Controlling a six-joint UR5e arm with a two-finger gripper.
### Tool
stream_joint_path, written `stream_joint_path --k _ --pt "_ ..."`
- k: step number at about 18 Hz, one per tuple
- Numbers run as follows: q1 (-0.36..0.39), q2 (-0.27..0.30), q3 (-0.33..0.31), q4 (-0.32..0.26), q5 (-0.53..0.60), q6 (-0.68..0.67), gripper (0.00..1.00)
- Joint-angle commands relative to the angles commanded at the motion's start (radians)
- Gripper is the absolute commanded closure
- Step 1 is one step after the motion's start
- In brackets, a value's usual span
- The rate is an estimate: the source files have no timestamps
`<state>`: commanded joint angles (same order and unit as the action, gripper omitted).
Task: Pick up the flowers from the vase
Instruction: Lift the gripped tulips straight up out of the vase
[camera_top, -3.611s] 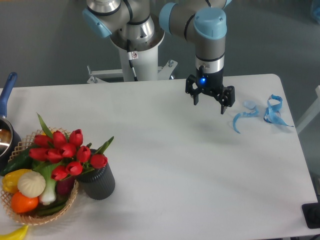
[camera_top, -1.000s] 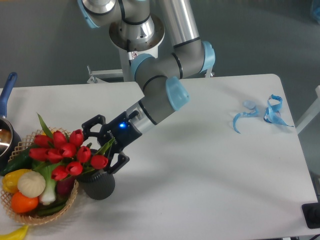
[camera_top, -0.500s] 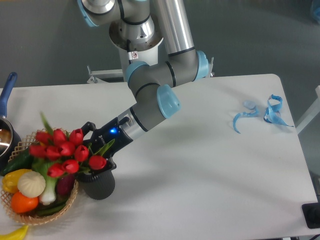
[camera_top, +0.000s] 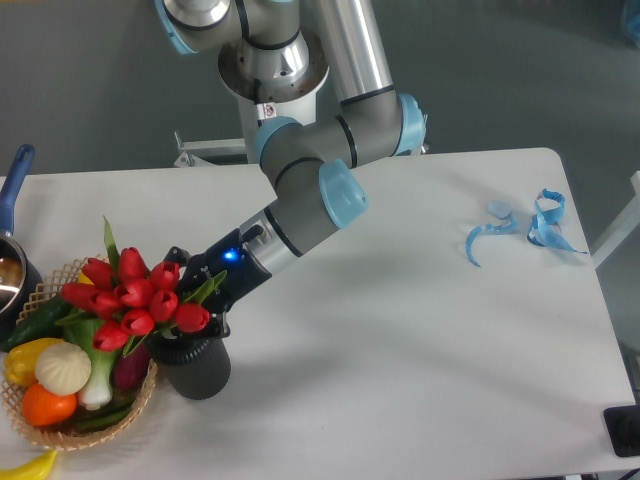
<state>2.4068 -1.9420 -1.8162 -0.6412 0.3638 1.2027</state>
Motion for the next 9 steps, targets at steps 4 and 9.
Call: stream_joint_path --k 4,9 --pt "0.025 0.038 0.005 0.000 -0.045 -0.041 0.96" --pt "0.045 0.046 0.061 0.000 -0.091 -0.142 0.96"
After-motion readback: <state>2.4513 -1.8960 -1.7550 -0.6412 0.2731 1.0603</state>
